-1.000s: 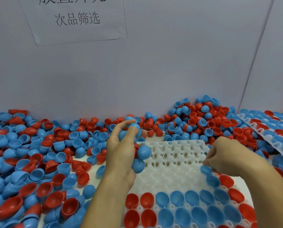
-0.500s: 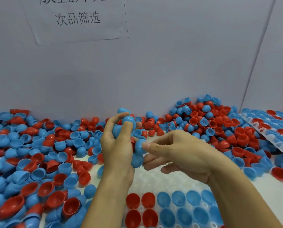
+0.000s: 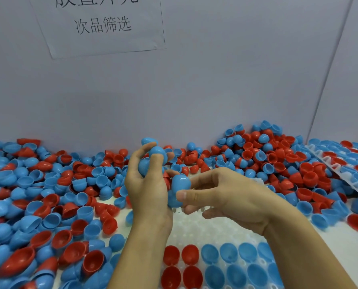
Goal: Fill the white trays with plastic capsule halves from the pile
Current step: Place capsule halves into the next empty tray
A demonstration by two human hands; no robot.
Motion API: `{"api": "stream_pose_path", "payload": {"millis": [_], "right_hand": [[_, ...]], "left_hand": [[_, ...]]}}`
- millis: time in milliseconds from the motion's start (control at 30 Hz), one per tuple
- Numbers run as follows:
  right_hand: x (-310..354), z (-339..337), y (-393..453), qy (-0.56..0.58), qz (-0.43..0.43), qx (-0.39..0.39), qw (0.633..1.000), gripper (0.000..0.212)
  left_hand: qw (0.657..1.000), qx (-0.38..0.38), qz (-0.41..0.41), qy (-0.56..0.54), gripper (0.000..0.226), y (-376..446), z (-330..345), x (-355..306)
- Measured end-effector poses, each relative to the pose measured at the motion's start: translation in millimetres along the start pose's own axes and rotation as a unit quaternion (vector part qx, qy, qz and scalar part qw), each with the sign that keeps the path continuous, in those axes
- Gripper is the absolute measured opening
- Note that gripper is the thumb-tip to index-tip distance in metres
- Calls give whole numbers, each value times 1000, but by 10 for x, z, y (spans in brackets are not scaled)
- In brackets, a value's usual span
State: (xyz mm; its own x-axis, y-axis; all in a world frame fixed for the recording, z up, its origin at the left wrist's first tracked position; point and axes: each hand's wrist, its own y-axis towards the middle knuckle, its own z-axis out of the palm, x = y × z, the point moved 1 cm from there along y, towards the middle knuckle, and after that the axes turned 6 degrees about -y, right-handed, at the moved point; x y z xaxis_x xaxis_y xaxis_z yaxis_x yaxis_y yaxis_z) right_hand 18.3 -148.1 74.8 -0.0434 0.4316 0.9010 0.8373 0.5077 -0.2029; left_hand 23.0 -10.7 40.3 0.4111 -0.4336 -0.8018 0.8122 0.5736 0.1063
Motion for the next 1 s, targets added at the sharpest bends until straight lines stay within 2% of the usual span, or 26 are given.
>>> {"api": "stream_pose_path", "payload": {"millis": [133, 233, 367, 500, 600, 800, 1000], "right_hand": [[24, 16, -10, -60, -43, -20, 997, 20], [41, 39, -11, -91, -77, -42, 992, 24], [49, 62, -12, -130, -105, -10, 986, 30], [52, 29, -50, -100, -117, 22, 988, 21], [69, 15, -71, -91, -120, 11, 988, 11], [69, 73, -20, -162, -110, 2, 981, 11], [84, 113, 3, -227, -106, -58, 966, 9]], "left_hand": [[999, -48, 0, 1, 16, 6, -19, 20], [996, -87, -11, -19, 16, 26, -41, 27], [992, -102, -44, -57, 16, 30, -37, -1], [991, -81, -63, -87, 15, 24, -53, -28], [995, -40, -48, -76, 16, 16, -51, -38], [999, 30, 35, -7, 29, 2, -7, 4], [999, 24, 43, 4, 24, 17, -45, 30]]}}
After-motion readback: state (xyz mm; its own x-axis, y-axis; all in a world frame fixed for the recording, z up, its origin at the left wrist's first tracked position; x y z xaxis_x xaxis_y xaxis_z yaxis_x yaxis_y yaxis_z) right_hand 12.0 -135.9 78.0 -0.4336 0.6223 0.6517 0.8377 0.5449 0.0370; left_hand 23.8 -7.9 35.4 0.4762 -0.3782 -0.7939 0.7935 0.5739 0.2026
